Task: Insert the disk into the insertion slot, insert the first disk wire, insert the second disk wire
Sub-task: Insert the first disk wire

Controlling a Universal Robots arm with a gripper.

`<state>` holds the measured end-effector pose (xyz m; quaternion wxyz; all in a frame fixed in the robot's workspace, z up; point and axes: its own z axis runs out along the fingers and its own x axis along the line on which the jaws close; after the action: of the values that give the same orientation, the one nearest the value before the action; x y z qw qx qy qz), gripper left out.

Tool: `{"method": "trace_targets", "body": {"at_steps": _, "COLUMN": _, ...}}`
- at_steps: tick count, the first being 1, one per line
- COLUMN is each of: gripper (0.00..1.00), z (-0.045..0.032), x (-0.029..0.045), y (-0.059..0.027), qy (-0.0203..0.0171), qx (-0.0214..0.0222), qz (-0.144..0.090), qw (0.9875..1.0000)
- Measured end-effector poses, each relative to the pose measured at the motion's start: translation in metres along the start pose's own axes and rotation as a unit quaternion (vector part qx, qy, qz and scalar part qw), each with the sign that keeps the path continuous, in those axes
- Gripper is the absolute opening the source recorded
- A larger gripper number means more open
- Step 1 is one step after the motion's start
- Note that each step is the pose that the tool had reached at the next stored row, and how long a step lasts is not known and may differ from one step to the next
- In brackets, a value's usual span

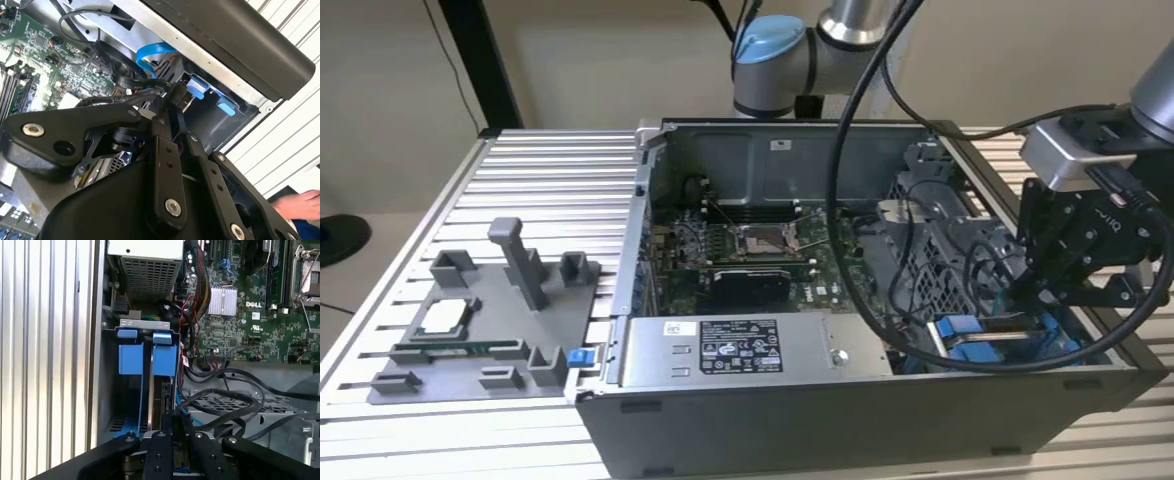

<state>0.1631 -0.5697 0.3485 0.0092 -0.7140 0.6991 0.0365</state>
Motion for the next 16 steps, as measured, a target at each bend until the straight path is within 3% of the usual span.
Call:
{"method": "trace_targets", "body": {"at_steps": 5, "gripper": 0.0, "z": 0.0018, "x": 0.0021, "y": -0.0034, "qy": 0.0023, "qx": 0.0001, "qz": 0.002, "qw": 1.0}}
{"method": "trace_targets", "body": {"at_steps": 12, "gripper": 0.0, "z": 0.0046, "x": 0.0031, "y": -0.0038, "qy": 0.0103, "qx": 0.0007, "qz": 0.015, "qw": 0.9998}}
{"method": "trace_targets", "body": {"at_steps": 16, "gripper": 0.0, "z": 0.005, "x": 0.0017, "y": -0.0038, "qy": 0.0105, "qx": 0.0009, "qz": 0.018, "qw": 0.9998}}
